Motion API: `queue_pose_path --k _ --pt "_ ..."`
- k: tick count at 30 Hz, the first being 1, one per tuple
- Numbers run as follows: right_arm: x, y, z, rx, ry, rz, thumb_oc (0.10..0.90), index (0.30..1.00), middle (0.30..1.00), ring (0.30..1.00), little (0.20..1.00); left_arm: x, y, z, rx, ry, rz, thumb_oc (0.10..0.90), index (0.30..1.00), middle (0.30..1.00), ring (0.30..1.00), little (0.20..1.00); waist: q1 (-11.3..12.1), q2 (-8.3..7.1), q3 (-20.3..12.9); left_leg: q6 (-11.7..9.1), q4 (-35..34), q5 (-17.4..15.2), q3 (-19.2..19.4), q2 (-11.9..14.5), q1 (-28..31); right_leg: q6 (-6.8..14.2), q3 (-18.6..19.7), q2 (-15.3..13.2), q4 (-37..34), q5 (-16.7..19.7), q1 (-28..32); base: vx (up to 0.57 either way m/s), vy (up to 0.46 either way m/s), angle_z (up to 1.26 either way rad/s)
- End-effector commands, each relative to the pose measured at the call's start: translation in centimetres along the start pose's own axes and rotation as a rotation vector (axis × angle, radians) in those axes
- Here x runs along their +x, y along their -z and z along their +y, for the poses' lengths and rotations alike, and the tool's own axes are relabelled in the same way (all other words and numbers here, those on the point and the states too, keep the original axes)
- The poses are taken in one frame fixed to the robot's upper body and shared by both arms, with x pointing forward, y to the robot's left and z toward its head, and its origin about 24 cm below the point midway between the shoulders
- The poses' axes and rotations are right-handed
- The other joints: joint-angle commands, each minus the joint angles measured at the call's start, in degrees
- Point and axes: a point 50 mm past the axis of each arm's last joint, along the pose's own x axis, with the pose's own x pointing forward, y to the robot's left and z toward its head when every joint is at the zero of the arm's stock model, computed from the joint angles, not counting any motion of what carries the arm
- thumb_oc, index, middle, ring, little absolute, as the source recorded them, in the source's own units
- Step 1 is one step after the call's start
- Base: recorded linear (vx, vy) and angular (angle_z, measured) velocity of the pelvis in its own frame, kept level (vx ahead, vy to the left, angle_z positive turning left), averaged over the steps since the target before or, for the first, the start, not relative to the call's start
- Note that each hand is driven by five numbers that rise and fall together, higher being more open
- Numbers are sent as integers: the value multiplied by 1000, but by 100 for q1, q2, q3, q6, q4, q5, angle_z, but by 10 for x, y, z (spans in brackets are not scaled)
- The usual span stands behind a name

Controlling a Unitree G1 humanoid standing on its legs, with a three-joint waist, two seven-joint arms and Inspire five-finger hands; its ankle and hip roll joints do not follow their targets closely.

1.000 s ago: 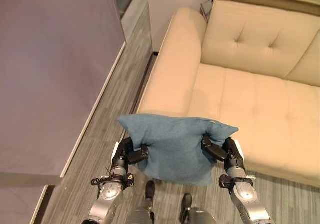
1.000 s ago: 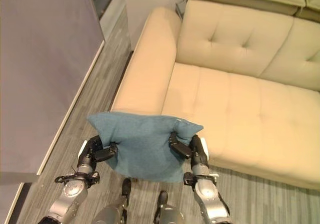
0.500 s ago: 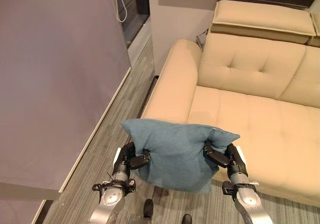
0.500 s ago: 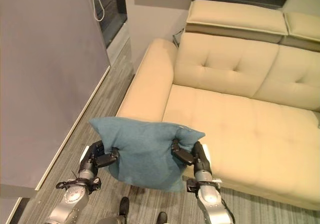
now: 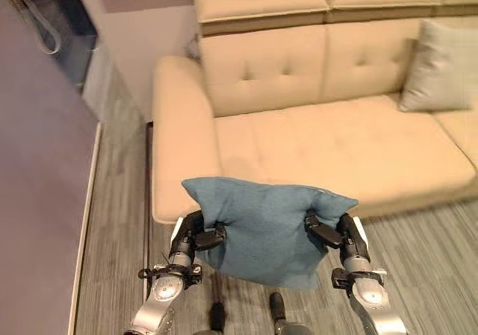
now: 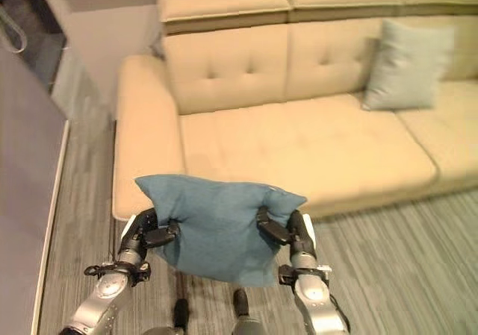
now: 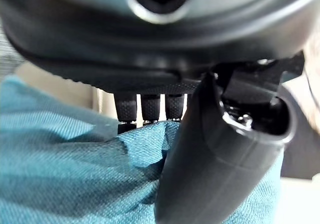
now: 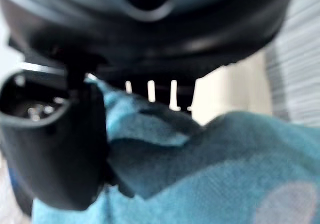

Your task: Pick up all the scattered cushions and arrange them neatly on the sofa.

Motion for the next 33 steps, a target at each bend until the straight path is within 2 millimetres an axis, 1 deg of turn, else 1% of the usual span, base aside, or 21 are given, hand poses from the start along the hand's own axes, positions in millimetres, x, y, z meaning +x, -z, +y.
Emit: queue_pose_path --k 1,2,4,7,9,10,11,13,15,16,17,18,21,22,23,25,26,28,29,31,33 --pt "19 -58 7 54 -32 -276 400 300 300 300 300 13 -59 -18 -60 92 -302 400 300 300 300 300 346 80 -168 -207 210 -418 -663 183 -194 267 -915 -52 752 -831 79 -25 -153 -127" --pt "16 -54 6 43 -40 -261 400 300 300 300 300 9 -56 -16 -70 103 -295 400 300 300 300 300 378 60 -168 -237 214 -439 -623 213 -122 223 -1244 -104 652 -881 196 46 -285 -68" --pt "14 -51 0 45 -26 -253 400 300 300 300 300 4 -50 -17 -83 115 -274 400 300 300 300 300 354 30 -233 -304 387 -474 -642 265 -122 88 -1119 27 368 -908 386 116 -279 1" --pt "13 -54 -6 50 -7 -267 400 300 300 300 300 4 -45 -23 -108 125 -247 400 300 300 300 300 306 63 -228 -401 819 -599 -709 362 -147 -47 -1198 170 151 -977 684 92 -180 24" --pt "13 -55 -14 41 26 -274 400 300 300 300 300 6 -47 -29 -129 139 -254 400 300 300 300 300 234 67 -148 -519 1549 -579 -687 452 -446 -132 -1370 178 91 -1055 863 67 -167 37" --pt "13 -56 -15 39 30 -274 400 300 300 300 300 7 -49 -31 -129 144 -260 400 300 300 300 300 246 65 -121 -503 1666 -558 -726 376 -515 -159 -1355 188 74 -1063 905 200 -161 42" --pt "13 -55 -16 28 28 -271 400 300 300 300 300 7 -49 -34 -115 155 -259 400 300 300 300 300 260 43 -158 -418 1543 -722 -797 88 -603 -157 -1334 217 26 -1110 1007 176 -79 11" --pt "13 -55 -17 24 30 -267 400 300 300 300 300 8 -49 -34 -110 158 -255 400 300 300 300 300 268 33 -173 -393 1470 -694 -755 17 -661 -150 -1330 221 29 -1133 1031 155 -33 -9" --pt "13 -54 -16 21 35 -260 400 300 300 300 300 8 -49 -35 -101 158 -252 400 300 300 300 300 305 30 -195 -368 1330 -528 -670 -133 -905 -161 -1294 265 32 -1181 1116 180 12 -10" --pt "15 -55 -15 21 52 -263 400 300 300 300 300 9 -51 -34 -96 153 -255 400 300 300 300 300 428 65 -163 -413 1285 -287 -698 -290 -1248 -192 -1169 381 82 -1277 1164 368 125 -13" --pt "16 -56 -10 5 27 -271 400 300 300 300 300 8 -51 -30 -90 143 -258 400 300 300 300 300 516 113 -255 -303 916 -299 -852 -304 -884 -211 -1046 456 370 -1519 1206 301 122 -54" --pt "16 -56 -10 5 27 -271 400 300 300 300 300 8 -51 -30 -90 143 -258 400 300 300 300 300 516 111 -251 -302 913 -300 -850 -306 -876 -210 -1045 453 379 -1526 1208 353 163 -115" --pt "17 -56 1 -2 -23 -266 400 300 300 300 300 7 -53 -24 -77 139 -264 400 300 300 300 300 618 30 -307 -57 929 -555 -736 -290 -522 -27 -938 268 1172 -1646 1077 290 177 -77" --pt "19 -58 5 -6 -44 -272 400 300 300 300 300 7 -55 -22 -69 137 -272 400 300 300 300 300 598 56 -232 53 922 -623 -696 -239 -381 167 -893 197 1855 -1386 765 133 99 -36" --pt "19 -58 5 -6 -44 -272 400 300 300 300 300 7 -55 -22 -69 137 -272 400 300 300 300 300 598 56 -232 53 922 -623 -696 -239 -381 167 -893 197 1855 -1386 765 95 99 -43" --pt "21 -63 10 -3 -66 -283 400 300 300 300 300 8 -58 -20 -57 131 -284 400 300 300 300 300 551 108 -103 155 934 -678 -639 -189 -314 353 -854 135 2517 -1127 346 27 72 -41" --pt "21 -62 12 1 -74 -282 400 300 300 300 300 8 -58 -19 -56 129 -285 400 300 300 300 300 551 142 -66 178 925 -722 -624 -160 -271 369 -917 79 2701 -1108 185 48 62 -11" --pt "21 -62 11 3 -71 -281 400 300 300 300 300 7 -60 -18 -63 127 -293 400 300 300 300 300 562 162 -45 186 887 -799 -627 -151 -156 339 -1146 -116 2575 -1100 27 82 17 3" --pt "21 -62 11 3 -71 -281 400 300 300 300 300 7 -60 -18 -63 127 -293 400 300 300 300 300 557 164 -41 185 885 -801 -633 -151 -148 338 -1153 -116 2574 -1105 37 169 -58 -4" --pt "23 -64 11 -4 -71 -284 400 300 300 300 300 7 -57 -16 -72 116 -286 400 300 300 300 300 568 165 -63 143 691 -943 -598 -87 142 202 -1444 -337 1721 -1079 -28 245 -131 -11" --pt "24 -65 12 -5 -76 -289 400 300 300 300 300 7 -57 -14 -81 108 -286 400 300 300 300 300 562 158 -46 88 609 -1026 -599 -57 326 240 -1520 -447 1179 -850 -155 174 -115 -40"
